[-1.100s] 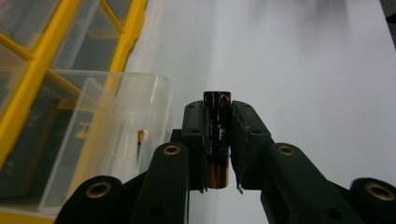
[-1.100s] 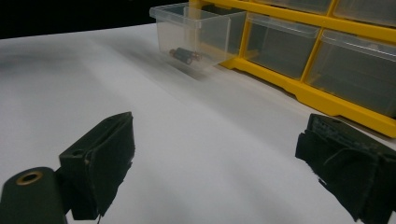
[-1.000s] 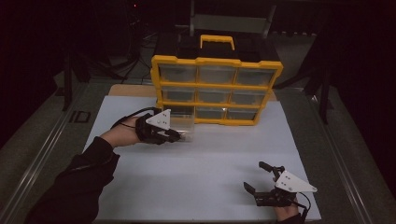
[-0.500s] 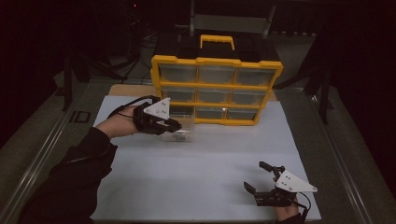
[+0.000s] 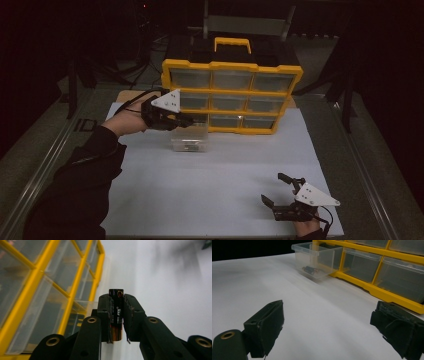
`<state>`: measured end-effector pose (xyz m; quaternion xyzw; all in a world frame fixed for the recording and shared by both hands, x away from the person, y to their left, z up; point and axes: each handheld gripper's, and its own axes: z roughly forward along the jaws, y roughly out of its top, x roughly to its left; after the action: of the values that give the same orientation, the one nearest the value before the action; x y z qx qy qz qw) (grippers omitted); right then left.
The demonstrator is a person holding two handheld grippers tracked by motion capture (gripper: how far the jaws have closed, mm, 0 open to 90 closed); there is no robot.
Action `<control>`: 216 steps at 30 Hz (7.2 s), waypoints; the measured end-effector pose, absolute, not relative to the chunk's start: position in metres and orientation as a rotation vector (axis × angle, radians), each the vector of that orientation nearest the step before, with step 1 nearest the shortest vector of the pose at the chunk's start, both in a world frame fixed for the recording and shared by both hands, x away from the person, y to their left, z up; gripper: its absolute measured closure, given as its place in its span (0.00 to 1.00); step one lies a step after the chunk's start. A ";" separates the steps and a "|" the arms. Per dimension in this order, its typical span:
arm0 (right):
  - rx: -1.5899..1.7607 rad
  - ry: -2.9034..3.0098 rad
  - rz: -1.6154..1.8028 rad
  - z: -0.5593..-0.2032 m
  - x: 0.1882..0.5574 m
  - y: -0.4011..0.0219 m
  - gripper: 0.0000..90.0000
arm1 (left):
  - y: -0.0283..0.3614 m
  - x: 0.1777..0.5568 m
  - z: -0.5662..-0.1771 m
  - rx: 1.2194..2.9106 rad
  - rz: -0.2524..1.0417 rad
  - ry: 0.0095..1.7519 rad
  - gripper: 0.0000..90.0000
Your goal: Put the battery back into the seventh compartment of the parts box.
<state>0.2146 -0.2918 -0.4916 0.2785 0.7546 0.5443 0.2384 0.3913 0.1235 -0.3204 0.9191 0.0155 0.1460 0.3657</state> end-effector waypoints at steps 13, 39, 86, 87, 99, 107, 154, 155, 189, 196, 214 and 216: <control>0.761 2.069 1.492 -0.492 0.215 -0.292 0.10 | 0.121 0.415 -0.322 2.311 0.383 0.082 0.84; 0.765 2.069 1.496 -0.492 0.215 -0.294 0.10 | 0.101 0.448 -0.359 2.338 0.419 0.165 0.84; 0.772 2.067 1.491 -0.492 0.215 -0.295 0.10 | 0.069 0.456 -0.411 2.791 0.358 0.290 0.84; 0.777 2.066 1.487 -0.492 0.215 -0.295 0.10 | 0.069 0.456 -0.411 2.794 0.353 0.292 0.84; 0.776 2.061 1.484 -0.492 0.215 -0.295 0.10 | 0.081 0.449 -0.396 2.670 0.370 0.290 0.71; 0.778 2.059 1.484 -0.492 0.215 -0.296 0.10 | 0.093 0.443 -0.383 2.599 0.324 0.335 0.50; 0.783 2.048 1.488 -0.490 0.214 -0.296 0.10 | 0.141 0.363 -0.394 2.422 0.341 0.622 0.00; 0.783 2.048 1.488 -0.490 0.214 -0.296 0.10 | 0.142 0.360 -0.396 2.411 0.335 0.618 0.00; 0.781 2.055 1.486 -0.491 0.214 -0.295 0.10 | 0.146 0.269 -0.449 2.179 0.413 0.666 0.00; 0.780 2.055 1.486 -0.491 0.214 -0.295 0.10 | 0.152 0.260 -0.458 2.143 0.439 0.681 0.00; 0.777 2.058 1.483 -0.491 0.213 -0.295 0.10 | 0.183 0.256 -0.496 2.089 0.506 0.821 0.00; 0.775 2.058 1.483 -0.491 0.213 -0.295 0.10 | 0.187 0.257 -0.499 2.054 0.523 0.827 0.00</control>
<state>0.2131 -0.2951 -0.4911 0.2835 0.7527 0.5426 0.2421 0.2571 0.1874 -0.4989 0.8193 0.3301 0.2085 0.4200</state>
